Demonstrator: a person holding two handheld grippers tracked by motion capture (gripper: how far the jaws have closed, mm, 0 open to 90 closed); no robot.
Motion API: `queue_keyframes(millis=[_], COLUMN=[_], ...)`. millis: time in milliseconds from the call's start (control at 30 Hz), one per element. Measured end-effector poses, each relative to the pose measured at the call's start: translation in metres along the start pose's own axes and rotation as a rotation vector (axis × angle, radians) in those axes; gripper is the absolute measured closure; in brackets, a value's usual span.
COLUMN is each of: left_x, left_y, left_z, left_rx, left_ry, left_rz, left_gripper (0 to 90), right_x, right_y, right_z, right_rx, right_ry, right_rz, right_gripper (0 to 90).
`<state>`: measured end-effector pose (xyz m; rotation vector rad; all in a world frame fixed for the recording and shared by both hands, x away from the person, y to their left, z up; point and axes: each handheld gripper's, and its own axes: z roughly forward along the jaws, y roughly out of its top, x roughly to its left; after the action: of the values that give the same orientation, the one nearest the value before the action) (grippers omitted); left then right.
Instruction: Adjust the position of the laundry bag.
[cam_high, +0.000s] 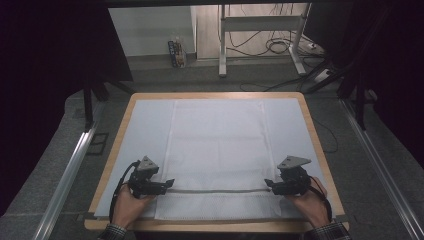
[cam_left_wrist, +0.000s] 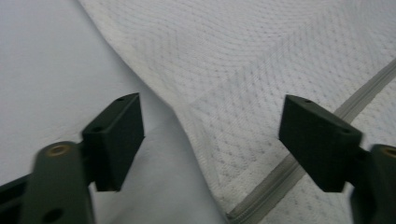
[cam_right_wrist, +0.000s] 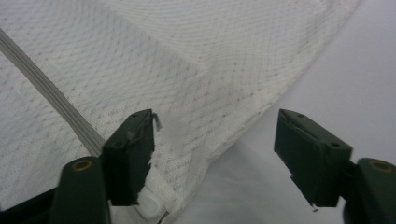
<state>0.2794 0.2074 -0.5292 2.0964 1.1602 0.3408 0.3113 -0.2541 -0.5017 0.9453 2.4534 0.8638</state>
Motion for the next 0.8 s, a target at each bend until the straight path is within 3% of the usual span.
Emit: queue_keyframes(millis=[167, 433, 800], left_x=[-0.0032, -0.0013, -0.0011], left_y=[-0.0007, -0.0024, -0.0032], left_z=[0.0009, 0.0034, 0.0050], left_rx=[0.021, 0.007, -0.004], left_ry=[0.018, 0.021, 0.024], left_rz=[0.049, 0.071, 0.085], left_gripper=[6.1, 3.9, 3.2], right_x=[-0.0019, -0.0054, -0.0063], right_y=[-0.0004, -0.0021, -0.0029], right_z=[0.0015, 0.0044, 0.0055], right_rx=[-0.030, -0.047, -0.058], right_ry=[0.008, 0.036, 0.044], right_rz=[0.008, 0.011, 0.002], right_gripper=[15.0, 4.9, 2.4])
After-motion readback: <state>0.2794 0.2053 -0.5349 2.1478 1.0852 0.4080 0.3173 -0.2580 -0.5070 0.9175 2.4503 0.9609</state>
